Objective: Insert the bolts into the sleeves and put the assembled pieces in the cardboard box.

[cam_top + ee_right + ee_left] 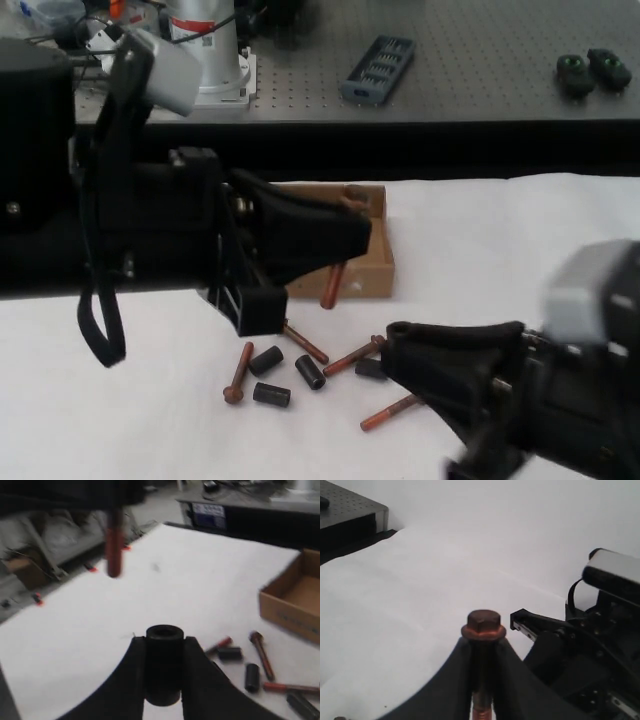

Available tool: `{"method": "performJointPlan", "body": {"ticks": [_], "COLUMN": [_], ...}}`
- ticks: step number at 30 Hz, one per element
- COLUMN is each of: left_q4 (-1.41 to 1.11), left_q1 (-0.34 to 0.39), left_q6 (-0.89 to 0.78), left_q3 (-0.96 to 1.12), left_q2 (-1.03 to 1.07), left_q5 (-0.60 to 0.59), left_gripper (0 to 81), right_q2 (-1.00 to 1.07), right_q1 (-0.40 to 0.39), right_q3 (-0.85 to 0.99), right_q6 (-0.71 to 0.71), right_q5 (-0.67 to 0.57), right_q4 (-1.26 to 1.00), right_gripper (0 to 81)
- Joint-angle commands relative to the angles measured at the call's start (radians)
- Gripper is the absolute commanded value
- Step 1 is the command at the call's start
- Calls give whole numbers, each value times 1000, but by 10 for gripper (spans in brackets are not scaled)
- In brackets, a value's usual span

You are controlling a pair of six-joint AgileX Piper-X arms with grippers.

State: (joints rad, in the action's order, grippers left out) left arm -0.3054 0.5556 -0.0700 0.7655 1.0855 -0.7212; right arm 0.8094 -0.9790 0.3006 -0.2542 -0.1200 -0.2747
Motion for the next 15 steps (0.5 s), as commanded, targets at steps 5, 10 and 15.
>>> {"method": "performJointPlan", "body": {"ticks": [5,10,15], "left_q4": [-67,-141,-145], "left_q1": [85,108,108], "left_q6": [-23,-70,-86], "left_q3": [6,6,6], "left_q2": [-10,-10,-10], "left_q5": [-85,-117,-167], "left_gripper": [6,6,6], "right_q2": [-70,-70,-70], "right_q1": [-1,-1,2], "right_q3": [-81,-86,-86], "right_q6": [8,8,8], "right_q5": [-101,-175,-178], "right_q4": [-91,-135,-183], "right_gripper": [37,37,37]}}
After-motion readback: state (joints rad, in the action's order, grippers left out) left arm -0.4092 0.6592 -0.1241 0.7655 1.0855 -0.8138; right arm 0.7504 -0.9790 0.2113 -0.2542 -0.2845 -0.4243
